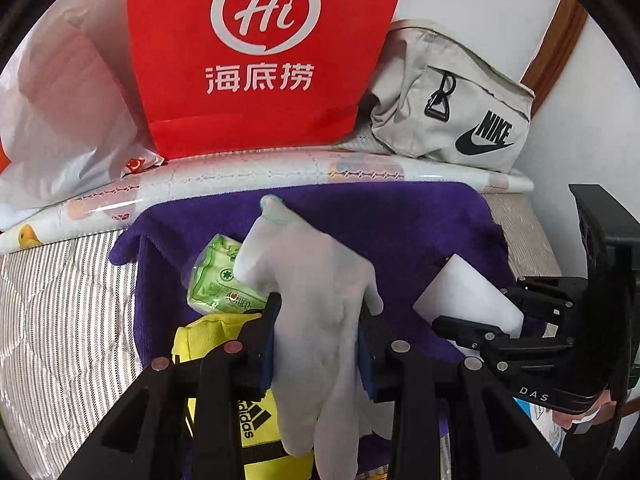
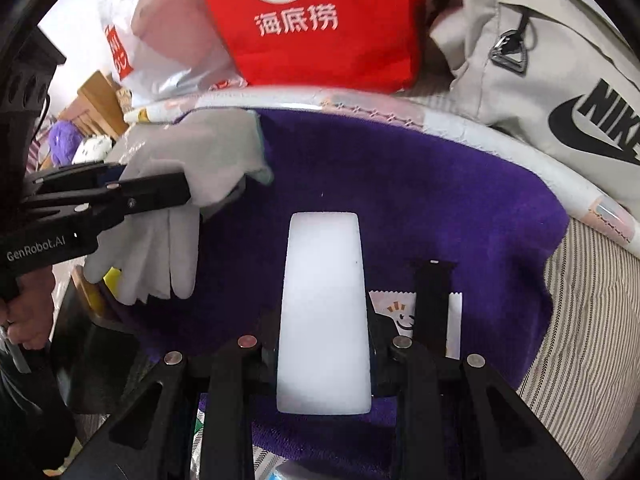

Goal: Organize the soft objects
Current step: 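Lower the gloves and sponge onto the purple towel and open both grippers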

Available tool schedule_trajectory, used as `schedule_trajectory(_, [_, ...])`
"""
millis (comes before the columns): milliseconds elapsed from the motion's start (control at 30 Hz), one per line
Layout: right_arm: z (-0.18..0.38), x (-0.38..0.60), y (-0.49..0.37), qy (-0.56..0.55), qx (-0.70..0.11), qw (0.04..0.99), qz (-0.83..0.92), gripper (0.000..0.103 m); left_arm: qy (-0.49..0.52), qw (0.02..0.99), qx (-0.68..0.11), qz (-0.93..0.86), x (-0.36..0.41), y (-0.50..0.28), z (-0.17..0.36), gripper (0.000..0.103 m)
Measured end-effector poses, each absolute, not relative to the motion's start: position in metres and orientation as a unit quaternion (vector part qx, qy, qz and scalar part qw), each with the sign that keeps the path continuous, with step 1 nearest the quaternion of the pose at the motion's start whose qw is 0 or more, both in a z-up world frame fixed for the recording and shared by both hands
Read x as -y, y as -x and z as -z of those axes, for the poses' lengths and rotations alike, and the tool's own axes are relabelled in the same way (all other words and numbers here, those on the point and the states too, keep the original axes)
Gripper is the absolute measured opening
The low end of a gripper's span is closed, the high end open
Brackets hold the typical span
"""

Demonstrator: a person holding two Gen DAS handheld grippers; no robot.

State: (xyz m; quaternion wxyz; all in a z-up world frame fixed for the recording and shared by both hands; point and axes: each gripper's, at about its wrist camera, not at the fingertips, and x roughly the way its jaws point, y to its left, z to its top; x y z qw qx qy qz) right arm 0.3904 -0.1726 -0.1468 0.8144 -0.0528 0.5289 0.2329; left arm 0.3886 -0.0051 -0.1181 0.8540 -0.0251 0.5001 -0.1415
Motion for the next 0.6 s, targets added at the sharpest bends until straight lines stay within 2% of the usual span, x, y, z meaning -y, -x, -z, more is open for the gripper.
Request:
schedule_trajectory(133, [0.154,0.167,-0.391,0.066,-0.537,0.808,-0.235,0.03,0.02,0.851,-0.503,0.146,0.006,-0.389,0.119,0.036])
schedule_trajectory(233, [0.156,0.165,-0.391,0.069,-0.541,0.804,-0.236,0.036,0.012,0.851,-0.502,0.15,0.008,-0.385,0.116,0.055])
schedule_trajectory(267, [0.157,0.165,-0.391,0.07,-0.544,0.802,-0.235,0.044,0.008,0.854,-0.498,0.151,0.009,-0.382,0.113,0.063])
schedule_trajectory(300, [0.156,0.165,-0.389,0.069,-0.542,0.804,-0.235,0.05,0.007,0.856,-0.495,0.151,0.009,-0.381,0.111,0.066])
schedule_trajectory(367, [0.153,0.167,-0.387,0.07,-0.536,0.808,-0.233,0.055,0.006,0.861,-0.487,0.15,0.008,-0.375,0.105,0.067])
schedule_trajectory(600, [0.134,0.178,-0.376,0.055,-0.517,0.825,-0.222,0.055,0.007,0.866,-0.48,0.136,-0.001,-0.365,0.091,0.067])
